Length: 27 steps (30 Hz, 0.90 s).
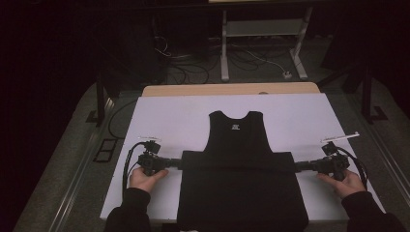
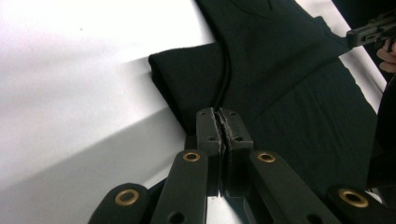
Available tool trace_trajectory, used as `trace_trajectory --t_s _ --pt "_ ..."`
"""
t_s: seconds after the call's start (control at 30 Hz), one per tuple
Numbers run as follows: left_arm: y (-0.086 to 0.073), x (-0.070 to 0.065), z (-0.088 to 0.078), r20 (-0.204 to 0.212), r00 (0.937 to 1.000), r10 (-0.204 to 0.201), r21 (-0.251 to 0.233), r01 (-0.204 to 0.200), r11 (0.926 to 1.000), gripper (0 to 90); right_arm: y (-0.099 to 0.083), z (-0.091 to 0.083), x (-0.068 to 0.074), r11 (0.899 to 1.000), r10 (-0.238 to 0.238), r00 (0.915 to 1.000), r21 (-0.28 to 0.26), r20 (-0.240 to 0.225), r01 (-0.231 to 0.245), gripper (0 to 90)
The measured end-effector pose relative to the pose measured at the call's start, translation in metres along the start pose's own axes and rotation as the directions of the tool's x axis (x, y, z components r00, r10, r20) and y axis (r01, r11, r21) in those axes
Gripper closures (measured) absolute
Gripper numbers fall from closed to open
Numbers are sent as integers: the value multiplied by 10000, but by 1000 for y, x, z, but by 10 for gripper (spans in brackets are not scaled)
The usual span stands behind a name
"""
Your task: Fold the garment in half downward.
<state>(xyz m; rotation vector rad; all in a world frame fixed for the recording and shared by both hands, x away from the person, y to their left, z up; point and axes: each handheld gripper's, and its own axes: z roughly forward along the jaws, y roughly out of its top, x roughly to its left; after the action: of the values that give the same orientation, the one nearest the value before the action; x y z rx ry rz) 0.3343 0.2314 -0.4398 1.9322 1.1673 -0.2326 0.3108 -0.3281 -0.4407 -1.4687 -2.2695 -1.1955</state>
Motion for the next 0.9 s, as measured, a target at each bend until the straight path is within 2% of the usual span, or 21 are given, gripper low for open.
trace_trajectory --t_s 0.37,0.53,0.7,0.8,0.9 --pt "-1 -2 -1 -54 10000 74 96 -73 9999 869 -2 -1 3 10000 -87 10000 20 27 87 836" --pt "-2 -1 1 -52 10000 -12 193 13 9998 867 -2 0 4 9999 -75 10000 124 47 74 834" --pt "-2 0 2 -154 9999 -43 166 46 9999 859 -3 2 5 9999 -95 9997 129 226 92 808" --pt "-1 1 1 -393 9992 -22 151 28 9999 826 -3 0 6 10000 -23 9988 20 485 22 767" --pt "-1 1 -2 -639 9979 -68 -63 64 10000 721 -3 -2 6 9998 -88 9986 -191 526 98 709"
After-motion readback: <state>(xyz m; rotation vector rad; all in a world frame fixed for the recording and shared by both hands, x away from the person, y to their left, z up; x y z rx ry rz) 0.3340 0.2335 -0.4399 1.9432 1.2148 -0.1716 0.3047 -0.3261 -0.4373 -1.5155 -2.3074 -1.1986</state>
